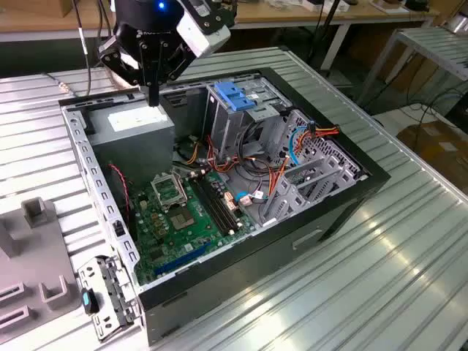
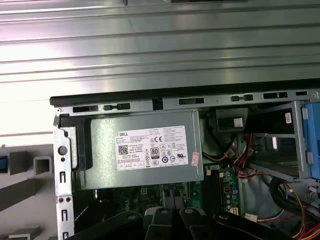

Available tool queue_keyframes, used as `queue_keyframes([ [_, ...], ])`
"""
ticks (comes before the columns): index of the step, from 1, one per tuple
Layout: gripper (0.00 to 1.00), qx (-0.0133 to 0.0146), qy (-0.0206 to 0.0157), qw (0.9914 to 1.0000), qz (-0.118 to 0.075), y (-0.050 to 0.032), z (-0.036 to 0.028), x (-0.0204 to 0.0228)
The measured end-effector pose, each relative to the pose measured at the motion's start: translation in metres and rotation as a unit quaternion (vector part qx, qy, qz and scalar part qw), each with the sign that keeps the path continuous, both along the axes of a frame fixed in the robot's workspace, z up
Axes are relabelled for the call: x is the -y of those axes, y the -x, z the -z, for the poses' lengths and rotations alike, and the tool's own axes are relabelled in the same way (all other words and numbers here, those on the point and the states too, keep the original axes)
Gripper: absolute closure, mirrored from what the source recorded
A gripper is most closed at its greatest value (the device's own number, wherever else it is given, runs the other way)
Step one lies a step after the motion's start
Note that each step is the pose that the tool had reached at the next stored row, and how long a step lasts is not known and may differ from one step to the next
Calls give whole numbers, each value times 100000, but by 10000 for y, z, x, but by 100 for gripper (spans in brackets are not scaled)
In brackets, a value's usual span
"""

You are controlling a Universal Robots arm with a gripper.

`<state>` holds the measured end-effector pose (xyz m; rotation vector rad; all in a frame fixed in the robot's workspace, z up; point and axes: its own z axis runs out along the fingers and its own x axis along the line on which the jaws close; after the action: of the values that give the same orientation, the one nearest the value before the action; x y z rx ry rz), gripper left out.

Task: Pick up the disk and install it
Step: 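Reach for the disk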

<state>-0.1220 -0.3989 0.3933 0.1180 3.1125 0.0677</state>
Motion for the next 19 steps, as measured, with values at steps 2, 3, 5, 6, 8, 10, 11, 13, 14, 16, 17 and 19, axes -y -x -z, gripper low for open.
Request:
queue_keyframes([
  [2,89,-1,4,100000,8,8,0,0],
  [3,89,0,1,100000,3,13,0,0],
  [5,89,1,0,100000,-3,21,0,0],
  [6,89,1,2,100000,-4,24,0,0],
  [8,89,1,2,100000,2,29,0,0],
  [10,89,0,2,100000,-1,34,0,0],
  [11,89,0,1,100000,-4,36,0,0],
  [13,89,1,1,100000,-2,43,0,0],
  [14,89,2,1,100000,-5,45,0,0],
  [16,89,1,0,100000,-1,51,0,0],
  [17,89,3,0,100000,-2,53,0,0],
  [19,89,0,2,100000,0,56,0,0],
])
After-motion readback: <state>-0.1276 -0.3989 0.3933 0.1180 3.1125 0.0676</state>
